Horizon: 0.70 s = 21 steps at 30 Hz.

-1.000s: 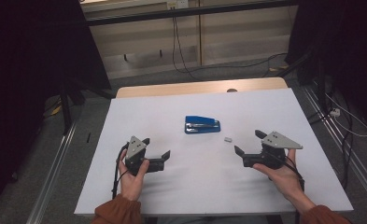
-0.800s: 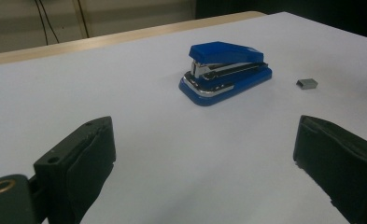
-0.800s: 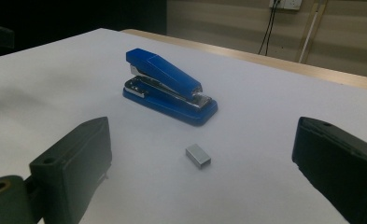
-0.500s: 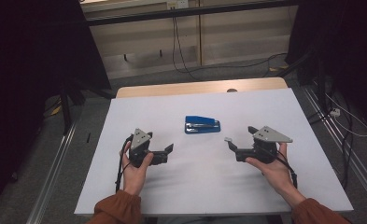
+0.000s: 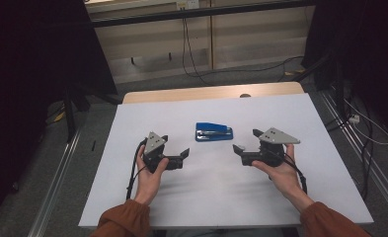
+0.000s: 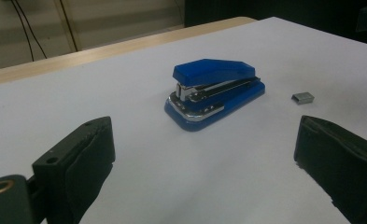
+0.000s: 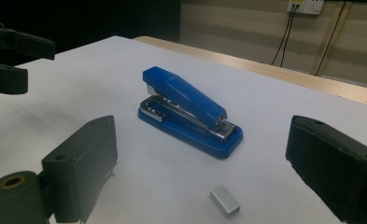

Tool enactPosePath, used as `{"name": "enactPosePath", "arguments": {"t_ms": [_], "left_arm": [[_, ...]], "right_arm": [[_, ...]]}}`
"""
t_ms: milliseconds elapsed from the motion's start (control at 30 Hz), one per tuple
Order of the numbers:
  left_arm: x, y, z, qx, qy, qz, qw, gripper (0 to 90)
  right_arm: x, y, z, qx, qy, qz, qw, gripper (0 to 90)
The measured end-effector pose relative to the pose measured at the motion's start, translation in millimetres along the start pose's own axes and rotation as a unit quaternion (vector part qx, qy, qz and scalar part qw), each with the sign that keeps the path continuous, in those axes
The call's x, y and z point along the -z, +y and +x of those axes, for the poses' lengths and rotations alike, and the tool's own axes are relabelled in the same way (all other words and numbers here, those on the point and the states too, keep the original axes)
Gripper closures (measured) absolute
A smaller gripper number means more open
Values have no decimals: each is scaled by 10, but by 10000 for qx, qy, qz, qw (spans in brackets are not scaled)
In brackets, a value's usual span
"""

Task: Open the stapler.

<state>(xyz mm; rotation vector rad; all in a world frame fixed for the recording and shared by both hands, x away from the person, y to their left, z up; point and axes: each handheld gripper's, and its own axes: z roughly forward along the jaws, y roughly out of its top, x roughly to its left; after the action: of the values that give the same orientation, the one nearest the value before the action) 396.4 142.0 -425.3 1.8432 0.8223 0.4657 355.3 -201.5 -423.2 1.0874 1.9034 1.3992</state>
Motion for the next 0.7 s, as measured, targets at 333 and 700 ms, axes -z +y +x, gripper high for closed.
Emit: {"name": "enactPosePath", "arguments": {"t_ms": [333,700], "left_arm": [[-94,147,53,-35,100,-79,9999,49],[-320,301,47,-158,-15,-242,9996,49]], "right_arm": [[-159,106,27,95,45,46,9999,93],[-429,209,51,156,137,-97,9997,97]]}}
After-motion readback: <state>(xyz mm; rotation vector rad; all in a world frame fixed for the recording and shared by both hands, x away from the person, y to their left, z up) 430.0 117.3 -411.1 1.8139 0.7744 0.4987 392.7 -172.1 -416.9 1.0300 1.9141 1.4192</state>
